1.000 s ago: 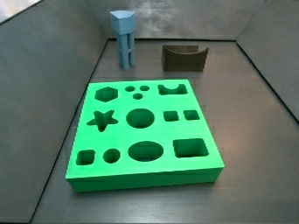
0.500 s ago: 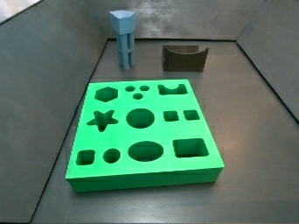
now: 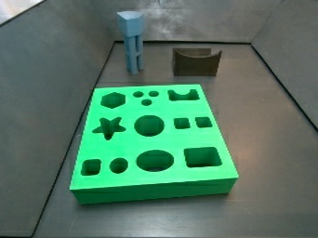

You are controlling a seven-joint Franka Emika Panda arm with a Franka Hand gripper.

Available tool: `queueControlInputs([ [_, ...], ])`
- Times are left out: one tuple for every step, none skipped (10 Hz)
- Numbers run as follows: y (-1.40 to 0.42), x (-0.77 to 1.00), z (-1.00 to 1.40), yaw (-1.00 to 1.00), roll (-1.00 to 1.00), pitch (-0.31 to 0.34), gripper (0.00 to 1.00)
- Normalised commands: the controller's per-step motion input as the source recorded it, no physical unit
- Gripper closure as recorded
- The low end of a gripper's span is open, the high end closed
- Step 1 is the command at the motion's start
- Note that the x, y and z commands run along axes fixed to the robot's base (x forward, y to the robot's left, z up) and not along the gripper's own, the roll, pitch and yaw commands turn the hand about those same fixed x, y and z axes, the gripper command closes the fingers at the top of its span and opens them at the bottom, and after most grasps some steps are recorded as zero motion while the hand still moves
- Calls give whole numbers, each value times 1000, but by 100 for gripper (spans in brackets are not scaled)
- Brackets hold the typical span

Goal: Pick up the 3 prong object. Move up. Move to above the board. Insert the 3 prong object.
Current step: Pick up the 3 prong object.

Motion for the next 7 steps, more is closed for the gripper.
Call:
queueControlInputs([
  [-74,-74,0,-531,0,-74,0],
  [0,-200,-17,-363,24,-60,0],
  [-9,-366,-263,-414,1,-166,0],
  [-37,-260,-240,-369,0,-149,0],
  [-77,-211,-191,-306,0,-144,0],
  [-34,-163,-163,-186,0,-114,0],
  [-11,-123,-51,-100,0,-74,0],
])
